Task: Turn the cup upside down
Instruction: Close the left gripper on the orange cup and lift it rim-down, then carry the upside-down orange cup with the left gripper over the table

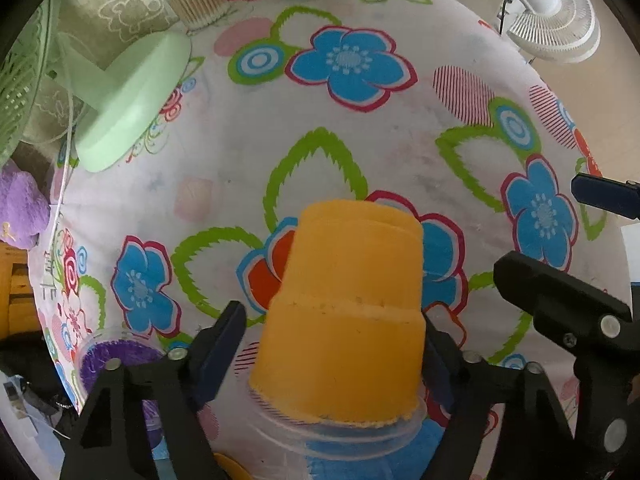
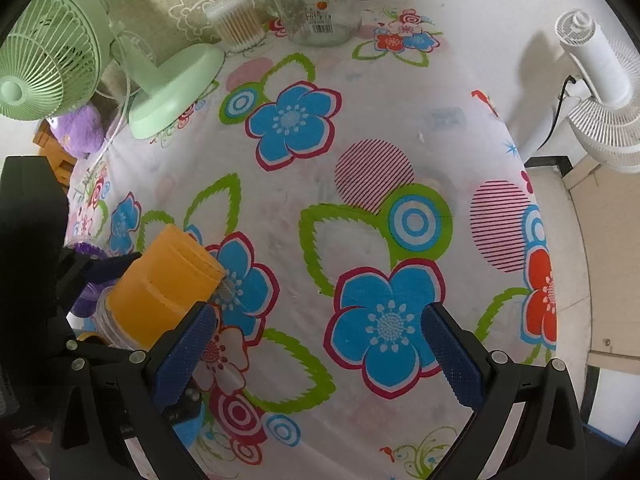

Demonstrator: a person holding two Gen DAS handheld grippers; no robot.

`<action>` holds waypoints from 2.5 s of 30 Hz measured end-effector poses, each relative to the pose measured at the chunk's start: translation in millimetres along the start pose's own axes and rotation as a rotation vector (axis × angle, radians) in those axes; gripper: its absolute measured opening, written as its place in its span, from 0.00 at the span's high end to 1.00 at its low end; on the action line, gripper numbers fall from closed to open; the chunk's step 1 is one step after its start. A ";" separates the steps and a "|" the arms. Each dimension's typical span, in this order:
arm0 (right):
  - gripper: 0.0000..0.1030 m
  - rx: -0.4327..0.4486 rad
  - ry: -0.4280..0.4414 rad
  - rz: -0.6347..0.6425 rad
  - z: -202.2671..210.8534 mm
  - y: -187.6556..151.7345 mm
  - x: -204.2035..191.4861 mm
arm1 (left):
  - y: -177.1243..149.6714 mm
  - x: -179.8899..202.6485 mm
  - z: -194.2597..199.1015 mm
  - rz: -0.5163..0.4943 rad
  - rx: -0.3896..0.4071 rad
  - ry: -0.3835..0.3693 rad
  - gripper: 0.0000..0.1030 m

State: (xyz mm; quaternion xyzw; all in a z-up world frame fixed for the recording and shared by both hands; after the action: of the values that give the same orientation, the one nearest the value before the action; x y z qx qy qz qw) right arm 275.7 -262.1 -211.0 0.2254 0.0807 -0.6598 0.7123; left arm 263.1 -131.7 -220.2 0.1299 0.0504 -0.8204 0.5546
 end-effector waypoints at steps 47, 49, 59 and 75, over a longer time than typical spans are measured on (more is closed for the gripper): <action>0.00 0.035 0.055 0.127 75.7 -67.8 -106.7 | -132.1 -54.5 99.1 0.331 0.165 -0.032 0.27; 0.00 0.029 0.049 0.146 75.5 -75.9 -115.8 | -145.9 -57.3 97.7 0.354 0.163 -0.031 0.27; 0.00 -0.012 0.032 0.191 66.2 -113.4 -146.0 | -202.8 -62.5 84.3 0.482 0.138 -0.090 0.27; 0.00 -0.079 -0.043 0.224 33.1 -149.2 -147.7 | -237.5 -41.8 40.5 0.604 0.091 -0.148 0.27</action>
State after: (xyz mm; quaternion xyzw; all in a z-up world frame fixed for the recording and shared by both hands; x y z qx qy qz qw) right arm 106.8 -146.9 -152.8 0.1906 0.0657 -0.5770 0.7914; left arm 52.2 -13.2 -184.6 0.1036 -0.0677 -0.6273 0.7689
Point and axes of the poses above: each gripper's, at about its wrist camera, not at the fingertips, and z roughly against the way its jaws point, x to its right, y to its top, the point moved 2 cm from there along -z, roughly the way its jaws point, and after that the axes turned 10 degrees about y, right-handed, at the moved point
